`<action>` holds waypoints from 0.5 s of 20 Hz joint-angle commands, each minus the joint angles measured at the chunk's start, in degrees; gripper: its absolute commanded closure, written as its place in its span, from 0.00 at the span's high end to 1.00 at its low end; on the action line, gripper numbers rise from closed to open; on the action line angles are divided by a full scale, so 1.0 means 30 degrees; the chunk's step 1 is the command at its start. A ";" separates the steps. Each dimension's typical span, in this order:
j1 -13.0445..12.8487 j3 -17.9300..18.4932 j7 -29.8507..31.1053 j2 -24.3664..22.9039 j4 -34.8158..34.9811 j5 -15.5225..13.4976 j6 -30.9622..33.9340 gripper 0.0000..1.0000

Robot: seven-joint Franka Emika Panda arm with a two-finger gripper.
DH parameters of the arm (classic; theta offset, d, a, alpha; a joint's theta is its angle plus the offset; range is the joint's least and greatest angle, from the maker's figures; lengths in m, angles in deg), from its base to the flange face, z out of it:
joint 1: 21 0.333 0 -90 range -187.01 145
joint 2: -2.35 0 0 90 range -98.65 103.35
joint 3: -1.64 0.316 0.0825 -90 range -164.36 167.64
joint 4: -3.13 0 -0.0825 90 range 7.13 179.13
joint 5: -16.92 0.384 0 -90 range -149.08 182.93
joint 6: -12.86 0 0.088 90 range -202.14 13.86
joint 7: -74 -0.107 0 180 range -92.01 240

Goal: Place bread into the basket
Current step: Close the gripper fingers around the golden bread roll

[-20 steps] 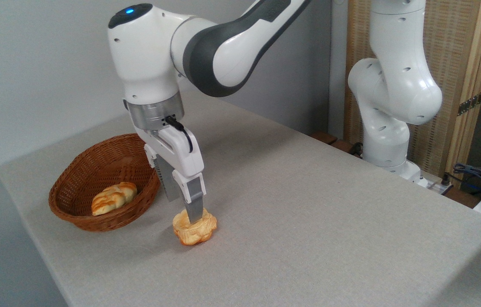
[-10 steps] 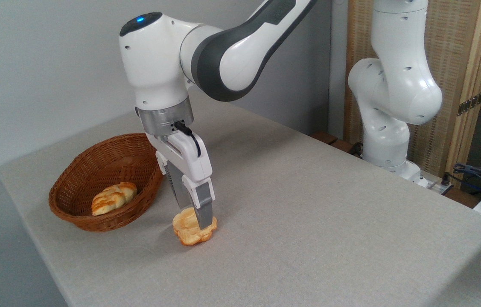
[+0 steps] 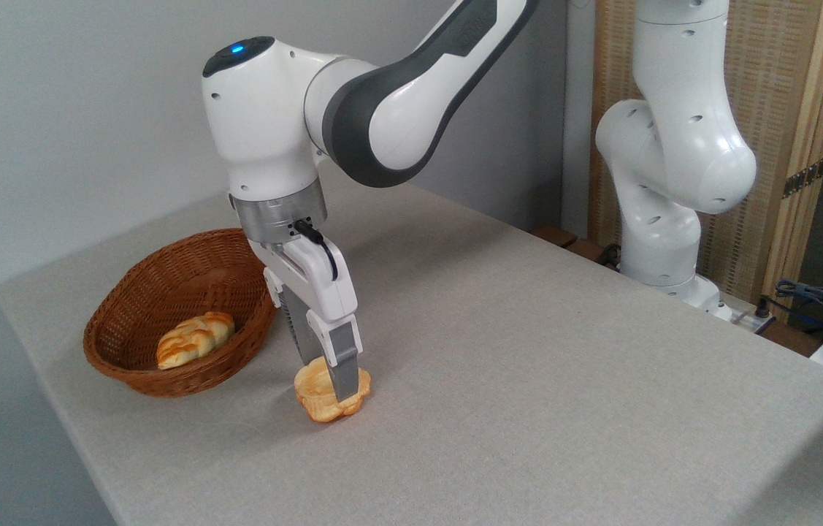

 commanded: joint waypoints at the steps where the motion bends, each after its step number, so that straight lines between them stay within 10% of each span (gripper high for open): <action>1: -0.0084 0.0049 -0.0269 -0.0045 0.0166 0.0267 -0.0409 0.43; 10: -0.0084 0.0020 -0.0124 -0.0249 0.0020 0.0238 -0.0234 0.46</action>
